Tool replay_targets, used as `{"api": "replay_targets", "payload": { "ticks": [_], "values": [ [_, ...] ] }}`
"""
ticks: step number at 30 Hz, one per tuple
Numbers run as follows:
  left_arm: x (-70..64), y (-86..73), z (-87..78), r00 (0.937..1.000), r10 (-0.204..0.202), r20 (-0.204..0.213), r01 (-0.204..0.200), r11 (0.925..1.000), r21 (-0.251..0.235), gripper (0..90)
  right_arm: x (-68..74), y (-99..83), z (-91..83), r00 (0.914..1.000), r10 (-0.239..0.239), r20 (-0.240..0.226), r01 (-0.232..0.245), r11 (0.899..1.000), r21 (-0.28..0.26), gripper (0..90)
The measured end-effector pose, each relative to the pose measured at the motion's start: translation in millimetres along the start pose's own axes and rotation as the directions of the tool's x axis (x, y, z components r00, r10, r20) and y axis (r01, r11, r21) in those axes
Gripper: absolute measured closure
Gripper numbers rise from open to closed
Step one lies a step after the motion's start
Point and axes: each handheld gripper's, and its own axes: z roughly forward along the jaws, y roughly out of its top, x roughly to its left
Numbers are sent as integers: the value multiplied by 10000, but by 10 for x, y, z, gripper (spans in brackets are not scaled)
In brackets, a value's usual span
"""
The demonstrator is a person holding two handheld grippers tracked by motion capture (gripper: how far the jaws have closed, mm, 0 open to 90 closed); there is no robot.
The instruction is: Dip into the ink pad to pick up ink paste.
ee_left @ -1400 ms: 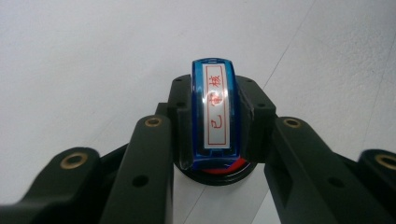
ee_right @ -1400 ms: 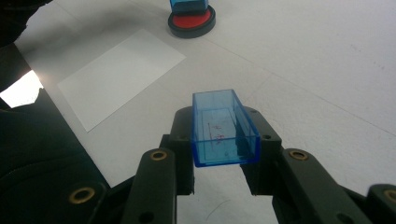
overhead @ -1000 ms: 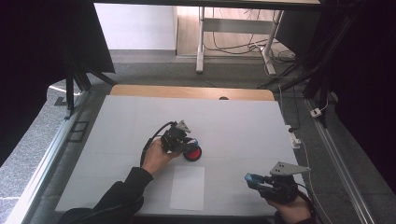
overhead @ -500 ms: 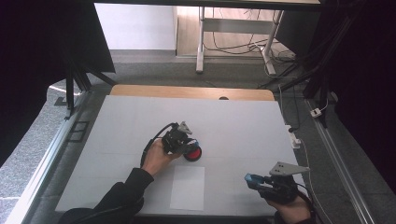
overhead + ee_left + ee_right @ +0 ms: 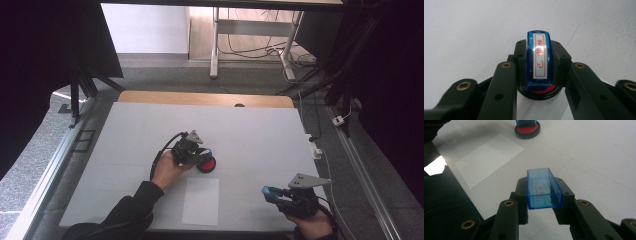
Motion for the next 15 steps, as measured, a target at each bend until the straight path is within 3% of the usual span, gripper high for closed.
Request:
{"api": "replay_targets", "payload": {
  "ticks": [9, 15],
  "values": [
    [25, 30, -39, 9999, -82, 80, 83, 9999, -102, 702, -3, -3, -4, 10000, -30, -2, 30, 10000, -16, 683],
    [-35, 107, -136, 9996, -30, 283, 37, 9996, -270, 702, -2, -6, -5, 10000, -28, -27, 28, 10000, -53, 682]
  ]
}}
